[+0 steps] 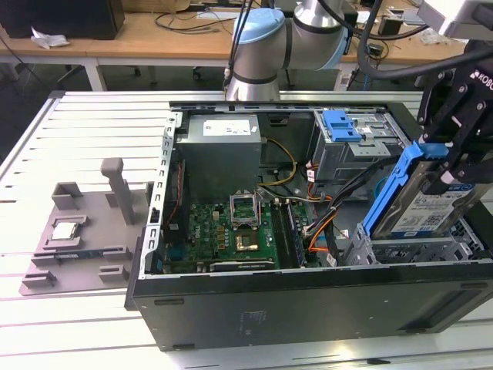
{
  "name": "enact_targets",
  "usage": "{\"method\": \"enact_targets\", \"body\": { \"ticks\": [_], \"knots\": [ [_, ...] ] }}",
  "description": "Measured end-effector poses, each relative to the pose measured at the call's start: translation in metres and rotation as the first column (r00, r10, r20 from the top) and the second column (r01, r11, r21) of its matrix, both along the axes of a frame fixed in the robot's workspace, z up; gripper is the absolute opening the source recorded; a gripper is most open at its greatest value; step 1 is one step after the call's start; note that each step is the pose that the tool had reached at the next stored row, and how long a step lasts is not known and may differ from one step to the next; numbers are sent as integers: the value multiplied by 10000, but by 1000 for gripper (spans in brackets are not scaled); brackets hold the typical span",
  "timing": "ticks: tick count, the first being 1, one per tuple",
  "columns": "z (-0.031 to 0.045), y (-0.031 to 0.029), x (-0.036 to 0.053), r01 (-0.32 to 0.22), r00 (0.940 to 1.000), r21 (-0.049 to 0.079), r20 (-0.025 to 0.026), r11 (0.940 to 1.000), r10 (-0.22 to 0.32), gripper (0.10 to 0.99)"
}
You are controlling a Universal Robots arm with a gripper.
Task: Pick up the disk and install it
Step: 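Insert the disk into the insertion slot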
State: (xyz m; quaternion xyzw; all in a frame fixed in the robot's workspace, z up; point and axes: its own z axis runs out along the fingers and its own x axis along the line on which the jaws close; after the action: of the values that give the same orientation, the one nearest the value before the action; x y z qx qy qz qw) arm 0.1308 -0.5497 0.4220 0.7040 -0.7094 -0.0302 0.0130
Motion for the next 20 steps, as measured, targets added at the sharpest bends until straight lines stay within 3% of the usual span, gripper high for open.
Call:
{"method": "enact_targets", "body": {
  "ticks": [13,20],
  "knots": [
    [-205,0,0,0,10000,-1,0,10000,0,365],
    [-208,0,0,-1,10000,3,1,10000,1,376]
  ]
}}
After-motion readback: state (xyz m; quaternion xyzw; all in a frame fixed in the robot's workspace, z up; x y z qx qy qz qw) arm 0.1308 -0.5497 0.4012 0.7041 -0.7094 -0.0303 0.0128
